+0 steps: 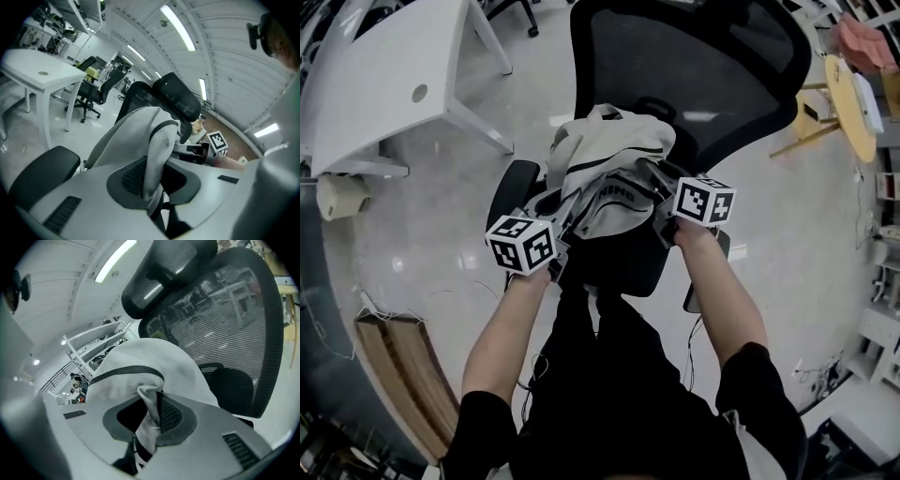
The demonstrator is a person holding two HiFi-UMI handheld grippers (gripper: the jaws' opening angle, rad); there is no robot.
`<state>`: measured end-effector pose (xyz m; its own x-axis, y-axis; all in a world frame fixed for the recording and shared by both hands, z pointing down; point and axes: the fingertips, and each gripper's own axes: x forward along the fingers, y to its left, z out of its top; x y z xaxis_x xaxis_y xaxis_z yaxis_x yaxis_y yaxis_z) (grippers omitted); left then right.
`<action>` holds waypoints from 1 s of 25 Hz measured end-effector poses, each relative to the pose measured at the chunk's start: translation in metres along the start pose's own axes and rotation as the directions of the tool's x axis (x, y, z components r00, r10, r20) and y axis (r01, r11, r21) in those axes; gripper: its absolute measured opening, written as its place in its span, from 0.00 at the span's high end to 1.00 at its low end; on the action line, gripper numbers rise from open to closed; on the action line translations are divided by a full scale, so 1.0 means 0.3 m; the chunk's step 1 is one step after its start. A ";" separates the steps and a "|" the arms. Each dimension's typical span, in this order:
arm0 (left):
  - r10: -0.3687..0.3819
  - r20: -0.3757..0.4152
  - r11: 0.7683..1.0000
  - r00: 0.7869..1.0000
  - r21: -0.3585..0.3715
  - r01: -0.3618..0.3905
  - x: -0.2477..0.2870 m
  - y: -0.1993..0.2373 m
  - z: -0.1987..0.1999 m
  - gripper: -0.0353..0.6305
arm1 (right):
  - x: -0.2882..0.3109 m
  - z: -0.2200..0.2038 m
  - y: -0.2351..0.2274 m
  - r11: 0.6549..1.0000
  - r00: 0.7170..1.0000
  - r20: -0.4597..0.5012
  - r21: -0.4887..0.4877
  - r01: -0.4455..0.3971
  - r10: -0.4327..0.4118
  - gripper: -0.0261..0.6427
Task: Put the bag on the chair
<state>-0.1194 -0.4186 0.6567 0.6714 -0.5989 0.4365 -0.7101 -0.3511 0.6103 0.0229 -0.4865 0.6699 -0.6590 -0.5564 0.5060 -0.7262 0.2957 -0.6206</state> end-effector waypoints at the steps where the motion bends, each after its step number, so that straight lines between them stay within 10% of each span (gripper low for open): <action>1: -0.007 -0.002 1.000 1.000 -0.014 0.007 0.005 0.002 -0.002 0.84 | -0.003 0.004 -0.010 1.000 1.000 0.005 0.007 0.016 -0.016 0.88; 12: -0.057 -0.079 0.998 0.995 -0.032 0.054 0.072 -0.016 -0.016 0.78 | -0.214 -0.120 -0.105 0.963 0.988 0.140 0.266 0.033 -0.072 0.75; 17: -0.094 -0.158 0.994 0.983 0.046 0.102 0.057 -0.152 -0.131 0.78 | -0.406 -0.241 -0.142 0.940 0.980 0.130 0.326 0.099 -0.148 0.75; 25: -0.095 -0.233 0.995 0.968 -0.035 0.090 -0.096 -0.259 -0.381 0.72 | -0.671 -0.176 -0.115 0.929 0.947 0.278 0.365 0.053 -0.163 0.77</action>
<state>-0.0593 -0.2918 0.6723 0.7667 -0.3786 0.5184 -0.6394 -0.3782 0.6694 0.1703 -0.3438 0.6212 -0.4512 -0.7908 0.4136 -0.6381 -0.0382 -0.7690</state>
